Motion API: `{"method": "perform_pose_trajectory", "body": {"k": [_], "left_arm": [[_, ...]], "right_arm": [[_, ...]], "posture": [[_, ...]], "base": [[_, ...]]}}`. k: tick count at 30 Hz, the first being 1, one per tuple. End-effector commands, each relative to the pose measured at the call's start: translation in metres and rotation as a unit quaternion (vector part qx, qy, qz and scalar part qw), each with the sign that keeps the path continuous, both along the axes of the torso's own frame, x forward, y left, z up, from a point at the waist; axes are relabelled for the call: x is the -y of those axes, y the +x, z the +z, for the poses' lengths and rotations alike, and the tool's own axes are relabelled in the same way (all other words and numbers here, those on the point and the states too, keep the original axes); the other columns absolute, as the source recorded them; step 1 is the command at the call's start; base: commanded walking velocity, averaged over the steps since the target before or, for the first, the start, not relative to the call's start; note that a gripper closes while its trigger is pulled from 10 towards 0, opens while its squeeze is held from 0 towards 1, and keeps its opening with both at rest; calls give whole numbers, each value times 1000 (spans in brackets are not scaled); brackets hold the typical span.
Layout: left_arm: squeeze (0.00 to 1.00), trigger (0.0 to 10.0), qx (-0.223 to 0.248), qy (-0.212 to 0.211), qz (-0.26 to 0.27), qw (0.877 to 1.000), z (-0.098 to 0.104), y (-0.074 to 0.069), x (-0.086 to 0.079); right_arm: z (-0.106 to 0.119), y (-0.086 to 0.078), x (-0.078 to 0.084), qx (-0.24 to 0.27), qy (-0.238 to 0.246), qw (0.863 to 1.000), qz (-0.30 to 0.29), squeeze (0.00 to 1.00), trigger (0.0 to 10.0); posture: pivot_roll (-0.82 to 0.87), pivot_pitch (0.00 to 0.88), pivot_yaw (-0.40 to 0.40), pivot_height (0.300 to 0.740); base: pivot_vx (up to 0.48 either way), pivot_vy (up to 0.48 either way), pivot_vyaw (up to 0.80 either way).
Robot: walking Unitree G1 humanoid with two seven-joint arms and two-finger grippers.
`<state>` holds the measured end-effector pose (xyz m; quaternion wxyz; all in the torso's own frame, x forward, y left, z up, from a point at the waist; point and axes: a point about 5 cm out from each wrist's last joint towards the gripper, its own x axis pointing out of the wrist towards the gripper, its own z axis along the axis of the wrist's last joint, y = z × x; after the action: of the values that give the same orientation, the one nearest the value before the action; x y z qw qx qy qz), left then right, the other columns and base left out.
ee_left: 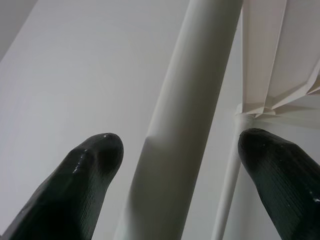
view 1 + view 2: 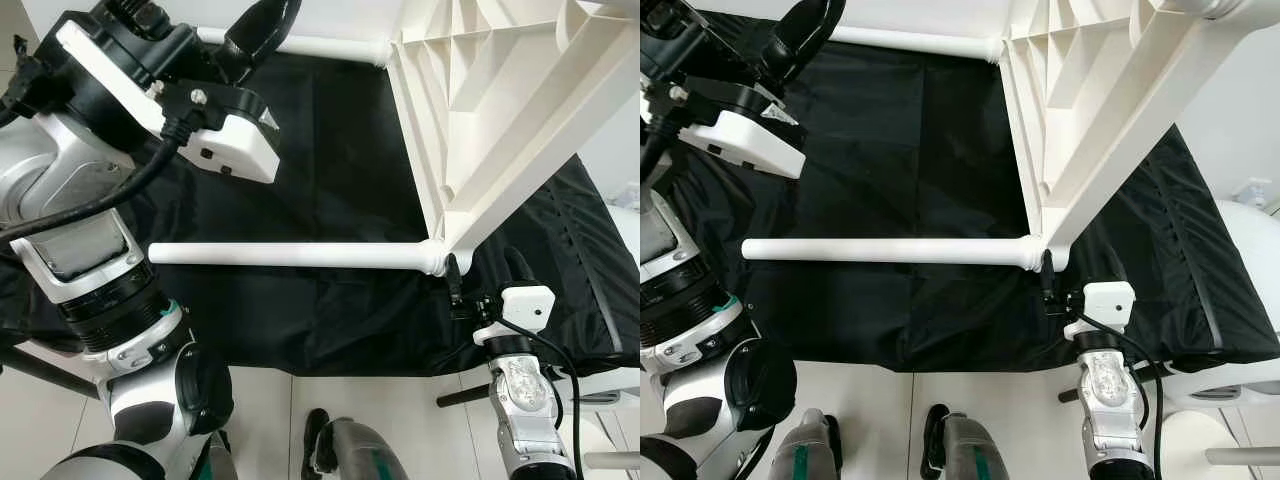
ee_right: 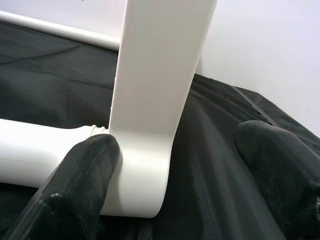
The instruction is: Building children table
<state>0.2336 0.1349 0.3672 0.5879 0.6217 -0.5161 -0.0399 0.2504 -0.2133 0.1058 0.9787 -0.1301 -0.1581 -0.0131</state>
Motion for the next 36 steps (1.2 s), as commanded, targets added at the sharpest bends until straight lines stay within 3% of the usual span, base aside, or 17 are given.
{"method": "perform_pose_trajectory", "body": {"k": [1, 15, 16, 17, 18, 19, 20, 26, 27, 29, 30, 31, 32, 34, 35, 36], "left_arm": [[0, 10000, 159, -142, -78, 974, 15, -16, -3], [0, 10000, 161, -69, -16, 984, 11, -6, 14], [0, 10000, 161, -71, -22, 984, 47, 12, 28], [0, 10000, 161, -71, -22, 984, 47, 12, 28], [0, 10000, 163, -68, -8, 984, 102, 28, 49], [0, 10000, 163, -68, -8, 984, 102, 28, 49], [0, 10000, 164, -67, -2, 984, 117, 31, 55], [0, 10000, 178, -52, 5, 983, 120, 32, 56], [0, 7373, 173, -50, 0, 984, 119, 32, 57], [0, 7373, 169, -49, -4, 984, 118, 32, 57], [0, 9569, 163, -44, 0, 986, 115, 33, 58], [0, 9569, 163, -44, 0, 986, 115, 33, 58], [0, 2392, 160, -40, 9, 986, 111, 35, 57], [0, 4000, 153, -38, 18, 987, 105, 37, 55], [0, 0, 148, -39, 19, 988, 104, 38, 55], [0, 0, 148, -39, 19, 988, 104, 38, 55]], "right_arm": [[-18, -3, 6, -52, 3, 998, -18, 0, 10000], [-20, -4, 7, -53, 6, 998, -27, 0, 10000], [-20, -3, 6, -53, 6, 998, -27, 0, 10000], [-20, -3, 6, -53, 6, 998, -27, 0, 10000], [-20, -3, 6, -53, 6, 998, -27, 0, 10000], [-20, -3, 6, -53, 6, 998, -27, 0, 10000], [-20, -2, 6, -52, 6, 998, -27, 0, 10000], [-20, -2, 6, -51, 6, 998, -28, 0, 10000], [-20, -2, 7, -51, 4, 998, -30, 0, 10000], [-20, -3, 8, -51, 3, 998, -30, 0, 10000], [-20, -3, 9, -51, 2, 998, -32, 0, 10000], [-20, -3, 9, -51, 2, 998, -32, 0, 10000], [-20, -2, 11, -52, -1, 998, -33, 0, 10000], [-19, 0, 14, -51, -2, 998, -35, 0, 10000], [-18, 0, 15, -51, -3, 998, -35, 0, 10000], [-18, 0, 15, -51, -3, 998, -35, 0, 10000]], "posture": [[125, 172, -88, 740], [127, 160, -87, 740], [128, 157, -88, 740], [128, 157, -88, 740], [129, 154, -87, 740], [129, 154, -87, 740], [129, 154, -87, 740], [123, 148, -79, 740], [121, 146, -75, 740], [121, 146, -75, 740], [117, 124, -84, 740], [117, 124, -84, 740], [115, 117, -88, 740], [112, 113, -95, 740], [112, 114, -105, 740], [112, 114, -105, 740]], "base": [[0, 0, 0], [0, 0, 0], [0, 0, 0], [0, 0, 0], [0, 0, 0], [0, 0, 0], [0, 0, 0], [0, 0, 0], [0, 0, 0], [0, 0, 0], [0, 0, 0], [0, 0, 0], [0, 0, 0], [0, 0, 0], [0, 0, 0], [0, 0, 0]]}}
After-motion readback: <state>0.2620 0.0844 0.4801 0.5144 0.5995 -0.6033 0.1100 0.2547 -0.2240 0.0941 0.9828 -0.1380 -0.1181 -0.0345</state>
